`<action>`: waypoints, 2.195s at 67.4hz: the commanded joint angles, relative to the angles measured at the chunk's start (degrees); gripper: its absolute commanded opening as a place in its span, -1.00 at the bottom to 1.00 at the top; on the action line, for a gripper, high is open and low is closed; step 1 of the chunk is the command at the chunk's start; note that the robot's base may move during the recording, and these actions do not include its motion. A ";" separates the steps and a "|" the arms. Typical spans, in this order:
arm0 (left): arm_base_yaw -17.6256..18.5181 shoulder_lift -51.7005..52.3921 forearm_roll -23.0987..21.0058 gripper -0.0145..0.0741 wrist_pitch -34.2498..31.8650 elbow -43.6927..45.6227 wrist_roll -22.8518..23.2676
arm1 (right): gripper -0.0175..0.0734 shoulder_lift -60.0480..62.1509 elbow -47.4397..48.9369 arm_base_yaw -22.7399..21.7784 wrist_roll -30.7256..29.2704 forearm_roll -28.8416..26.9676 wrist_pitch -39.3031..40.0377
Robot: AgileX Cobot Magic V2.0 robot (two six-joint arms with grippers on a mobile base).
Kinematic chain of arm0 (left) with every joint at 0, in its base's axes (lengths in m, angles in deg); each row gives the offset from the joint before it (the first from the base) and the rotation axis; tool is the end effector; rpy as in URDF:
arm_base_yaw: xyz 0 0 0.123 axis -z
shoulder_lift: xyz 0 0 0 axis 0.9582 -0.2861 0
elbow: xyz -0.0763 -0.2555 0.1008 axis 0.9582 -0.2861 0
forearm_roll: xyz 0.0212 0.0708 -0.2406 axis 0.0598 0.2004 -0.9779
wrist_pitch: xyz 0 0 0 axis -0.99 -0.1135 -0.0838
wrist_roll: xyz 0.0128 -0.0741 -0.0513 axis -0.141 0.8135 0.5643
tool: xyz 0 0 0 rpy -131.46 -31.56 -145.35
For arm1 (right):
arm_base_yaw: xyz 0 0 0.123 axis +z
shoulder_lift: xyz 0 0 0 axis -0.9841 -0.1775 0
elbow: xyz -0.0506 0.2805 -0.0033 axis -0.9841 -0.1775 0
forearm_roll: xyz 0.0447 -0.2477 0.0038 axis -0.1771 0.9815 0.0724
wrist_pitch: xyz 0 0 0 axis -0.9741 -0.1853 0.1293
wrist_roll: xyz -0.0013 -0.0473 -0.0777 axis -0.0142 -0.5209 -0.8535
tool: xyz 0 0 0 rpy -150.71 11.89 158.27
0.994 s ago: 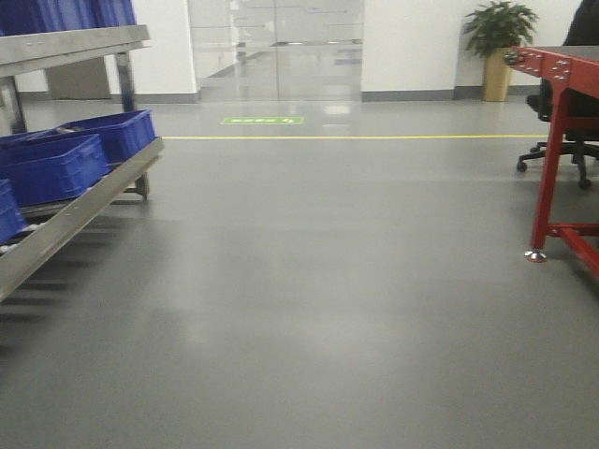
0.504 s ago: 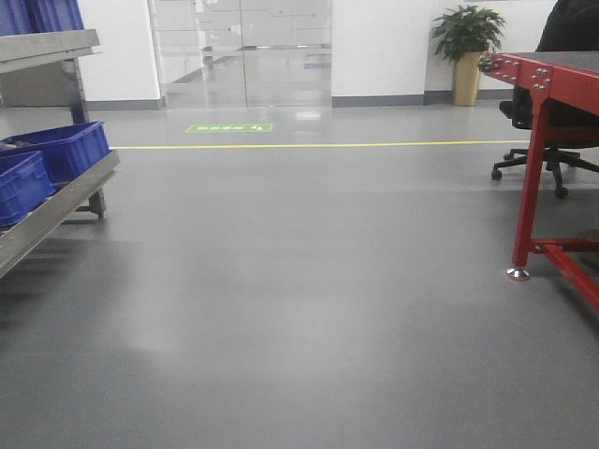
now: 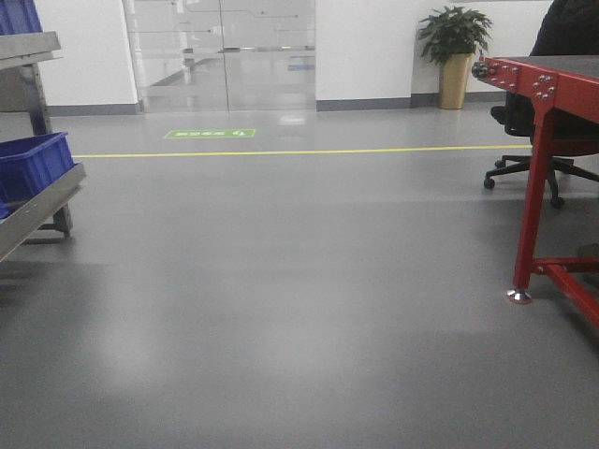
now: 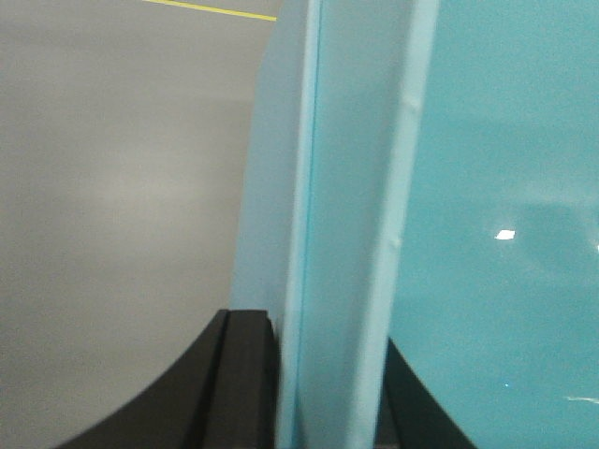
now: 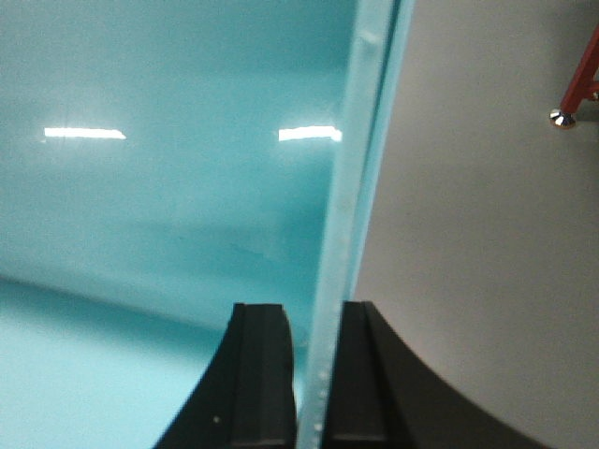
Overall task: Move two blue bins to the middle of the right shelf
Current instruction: 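Drive the base along the aisle to the next shelf carrying the bin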
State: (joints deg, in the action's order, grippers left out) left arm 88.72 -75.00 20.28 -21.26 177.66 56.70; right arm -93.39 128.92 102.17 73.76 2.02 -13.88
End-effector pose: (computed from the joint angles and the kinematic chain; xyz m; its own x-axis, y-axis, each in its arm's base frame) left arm 0.3192 -0.0915 0.4995 -0.4025 -0.1441 -0.9040 0.2095 0.9468 -0.2442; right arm 0.2711 0.0966 0.5023 -0.6161 0.0764 -0.7839 -0.0769 0.9847 0.1564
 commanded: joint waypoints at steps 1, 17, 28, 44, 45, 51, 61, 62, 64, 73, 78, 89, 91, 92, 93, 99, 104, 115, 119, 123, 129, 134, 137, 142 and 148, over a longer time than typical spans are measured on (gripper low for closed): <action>0.60 0.90 -4.88 -0.92 -10.90 1.17 1.68 | -0.95 0.53 0.56 0.44 -1.05 -3.78 5.27; 0.60 0.90 -4.88 -0.92 -10.90 1.17 1.68 | -0.95 0.53 0.56 0.44 -1.05 -3.78 5.27; 0.60 0.90 -4.88 -0.92 -10.90 1.17 1.68 | -0.95 0.53 0.56 0.44 -1.05 -3.78 5.27; 0.60 0.90 -4.88 -0.92 -10.90 1.17 1.68 | -0.95 0.53 0.56 0.44 -1.05 -3.78 5.27; 0.60 0.90 -4.88 -0.92 -10.90 1.17 1.68 | -0.95 0.53 0.56 0.44 -1.05 -3.78 5.27; 0.60 0.90 -4.88 -0.92 -10.90 1.17 1.68 | -0.95 0.53 0.56 0.44 -1.05 -3.78 5.27; 0.60 0.90 -4.88 -0.92 -10.90 1.17 1.68 | -0.95 0.53 0.56 0.44 -1.05 -3.78 5.27; 0.60 0.90 -4.88 -0.92 -10.90 1.17 1.68 | -0.95 0.53 0.56 0.44 -1.05 -3.78 5.27; 0.60 0.90 -4.88 -0.92 -10.90 1.17 1.68 | -0.95 0.53 0.56 0.44 -1.05 -3.78 5.27; 0.60 0.90 -4.88 -0.92 -10.90 1.17 1.68 | -0.95 0.53 0.56 0.44 -1.05 -3.78 5.27; 0.60 0.90 -4.88 -0.92 -10.90 1.17 1.68 | -0.95 0.53 0.56 0.44 -1.05 -3.78 5.27; 0.60 0.90 -4.88 -0.92 -10.90 1.17 1.68 | -0.95 0.53 0.56 0.44 -1.05 -3.78 5.27; 0.60 0.90 -4.88 -0.92 -10.90 1.17 1.68 | -0.95 0.53 0.56 0.44 -1.05 -3.78 5.27; 0.60 0.90 -4.88 -0.92 -10.90 1.17 1.68 | -0.95 0.53 0.56 0.44 -1.05 -3.78 5.27; 0.60 0.90 -4.88 -0.92 -10.90 1.17 1.68 | -0.95 0.53 0.56 0.44 -1.05 -3.78 5.27; 0.60 0.90 -4.88 -0.92 -10.90 1.17 1.68 | -0.95 0.53 0.56 0.44 -1.05 -3.78 5.27; 0.60 0.90 -4.88 -0.92 -10.90 1.17 1.68 | -0.95 0.53 0.56 0.44 -1.05 -3.78 5.27; 0.60 0.90 -4.88 -0.92 -10.90 1.17 1.68 | -0.95 0.53 0.56 0.44 -1.05 -3.78 5.27; 0.60 0.90 -4.88 -0.92 -10.90 1.17 1.68 | -0.95 0.53 0.56 0.44 -1.05 -3.78 5.27; 0.60 0.90 -4.88 -0.92 -10.90 1.17 1.68 | -0.95 0.53 0.56 0.44 -1.05 -3.78 5.27; 0.60 0.90 -4.88 -0.92 -10.90 1.17 1.68 | -0.95 0.53 0.56 0.44 -1.05 -3.78 5.27; 0.60 0.90 -4.88 -0.92 -10.90 1.17 1.68 | -0.95 0.53 0.56 0.44 -1.05 -3.78 5.27; 0.60 0.90 -4.88 -0.92 -10.90 1.17 1.68 | -0.95 0.53 0.56 0.44 -1.05 -3.78 5.27; 0.60 0.90 -4.88 -0.92 -10.90 1.17 1.68 | -0.95 0.53 0.56 0.44 -1.05 -3.78 5.27; 0.60 0.91 -4.66 -0.92 -10.90 1.17 1.68 | -0.95 0.53 0.56 0.44 -1.05 -3.78 5.27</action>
State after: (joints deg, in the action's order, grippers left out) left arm 88.72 -75.11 20.27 -21.15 177.66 56.80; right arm -93.39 128.92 102.17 73.76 1.99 -14.06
